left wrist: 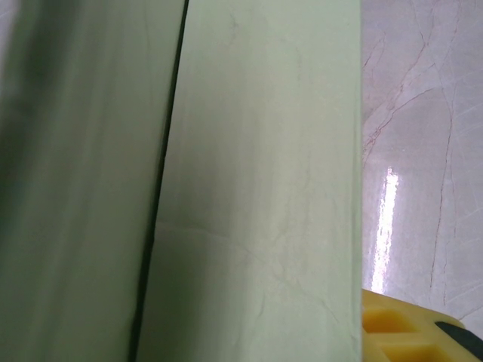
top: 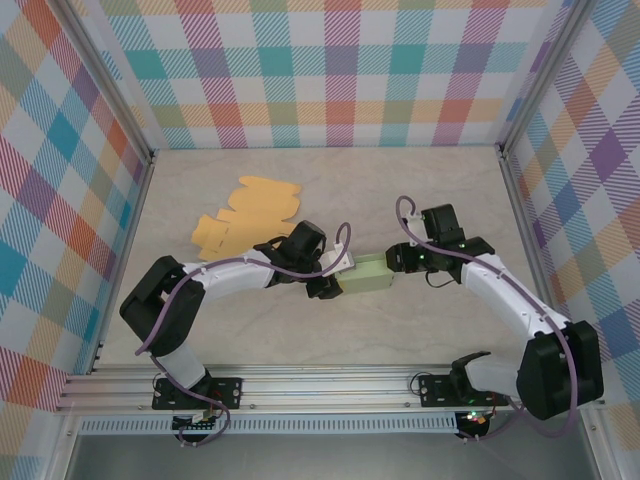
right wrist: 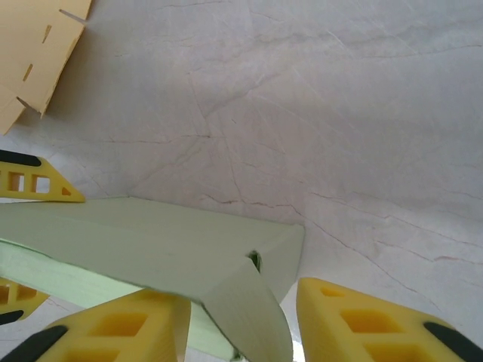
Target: Fold the paper box
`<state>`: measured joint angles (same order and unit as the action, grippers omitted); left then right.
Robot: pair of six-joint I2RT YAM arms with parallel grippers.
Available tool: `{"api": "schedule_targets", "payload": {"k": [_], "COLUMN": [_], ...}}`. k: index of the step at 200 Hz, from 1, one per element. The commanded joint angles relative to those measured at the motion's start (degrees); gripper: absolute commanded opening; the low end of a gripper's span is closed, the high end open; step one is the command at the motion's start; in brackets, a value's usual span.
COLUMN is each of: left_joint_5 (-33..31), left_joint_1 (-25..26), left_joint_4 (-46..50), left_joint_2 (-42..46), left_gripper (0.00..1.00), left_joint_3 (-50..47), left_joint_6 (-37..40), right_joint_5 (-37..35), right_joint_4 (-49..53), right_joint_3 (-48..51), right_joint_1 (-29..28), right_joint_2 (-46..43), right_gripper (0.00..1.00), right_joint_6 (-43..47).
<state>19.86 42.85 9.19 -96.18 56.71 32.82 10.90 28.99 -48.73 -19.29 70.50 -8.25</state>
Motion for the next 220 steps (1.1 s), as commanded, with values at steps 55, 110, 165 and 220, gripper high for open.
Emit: {"api": "schedule_targets", "payload": {"k": [55, 110, 165, 220], "left_joint_5": [-0.65, -3.86, -8.97, -10.71], "left_joint_1": [-0.34, -0.31, -0.37, -0.31], "left_joint_4": [3.33, 2.48, -2.6, -7.6], "left_joint_2": [-1.38, -0.66, 1.56, -2.01], "left_gripper": [0.48, 0.61, 0.67, 0.5], "left_joint_3": [1.97, 2.21, -0.11, 0.07], "left_joint_6": [1.24, -1.45, -6.1, -11.78], "right_joint_5": [0.74, -2.08, -3.95, -5.87], "right_joint_4": [0.75, 1.43, 2.7, 4.94], "right_joint_3": [-2.64, -2.07, -3.07, -5.59], "right_joint_1": [-1.69, -2.9, -4.5, -7.55], "right_joint_2": [-1.05, -1.0, -0.29, 0.57], "right_gripper": [0.28, 0.08, 0.09, 0.1], "right_joint_6": [0.19, -0.62, -0.38, -3.56]}}
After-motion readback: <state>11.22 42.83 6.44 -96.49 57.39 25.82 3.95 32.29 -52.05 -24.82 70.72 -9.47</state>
